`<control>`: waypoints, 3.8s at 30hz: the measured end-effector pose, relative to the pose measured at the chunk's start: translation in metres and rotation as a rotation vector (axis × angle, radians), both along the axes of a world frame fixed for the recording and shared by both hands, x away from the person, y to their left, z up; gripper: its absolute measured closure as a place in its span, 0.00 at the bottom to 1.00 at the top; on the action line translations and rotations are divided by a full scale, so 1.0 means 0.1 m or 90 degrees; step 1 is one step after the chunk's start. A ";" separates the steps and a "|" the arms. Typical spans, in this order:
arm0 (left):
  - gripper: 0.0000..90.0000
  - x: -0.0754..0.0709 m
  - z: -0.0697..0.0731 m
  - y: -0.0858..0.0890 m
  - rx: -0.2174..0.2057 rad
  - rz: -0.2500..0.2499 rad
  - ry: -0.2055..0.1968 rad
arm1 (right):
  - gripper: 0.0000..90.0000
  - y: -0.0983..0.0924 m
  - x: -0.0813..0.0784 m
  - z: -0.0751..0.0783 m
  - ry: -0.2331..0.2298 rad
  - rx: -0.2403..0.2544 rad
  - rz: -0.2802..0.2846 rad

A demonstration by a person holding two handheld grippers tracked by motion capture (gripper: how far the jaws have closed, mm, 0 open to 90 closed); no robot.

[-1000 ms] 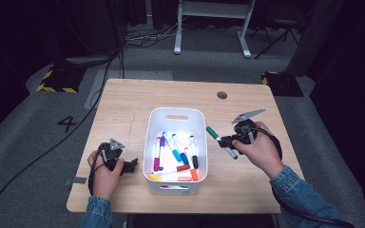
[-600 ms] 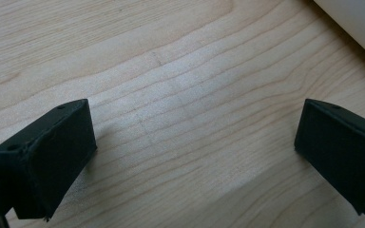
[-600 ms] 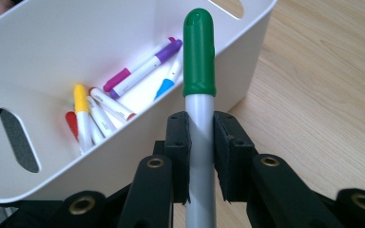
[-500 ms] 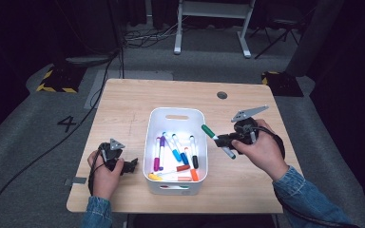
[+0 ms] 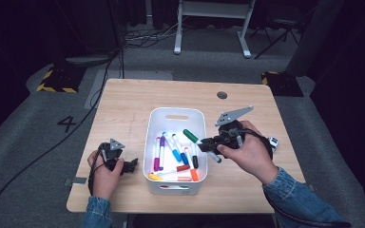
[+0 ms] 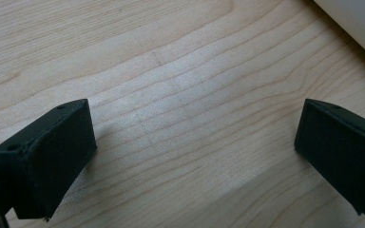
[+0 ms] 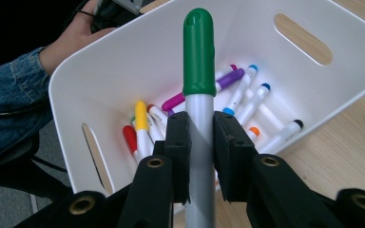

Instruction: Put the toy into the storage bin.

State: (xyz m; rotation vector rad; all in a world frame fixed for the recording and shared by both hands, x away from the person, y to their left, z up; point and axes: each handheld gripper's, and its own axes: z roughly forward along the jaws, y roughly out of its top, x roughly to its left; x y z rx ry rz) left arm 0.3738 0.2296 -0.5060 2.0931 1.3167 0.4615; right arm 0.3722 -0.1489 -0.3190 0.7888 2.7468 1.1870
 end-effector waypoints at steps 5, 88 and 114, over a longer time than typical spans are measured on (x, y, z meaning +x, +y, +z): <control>0.00 0.00 0.00 0.00 -0.001 0.000 0.001 | 0.86 0.09 -0.03 0.02 0.006 0.006 0.011; 0.00 -0.02 0.00 0.00 0.002 0.002 0.001 | 0.40 -0.88 0.35 -0.30 -0.079 0.011 -0.065; 0.00 -0.05 0.00 0.00 -0.002 0.004 0.004 | 0.38 -2.03 0.65 -0.62 -0.078 -0.008 -0.250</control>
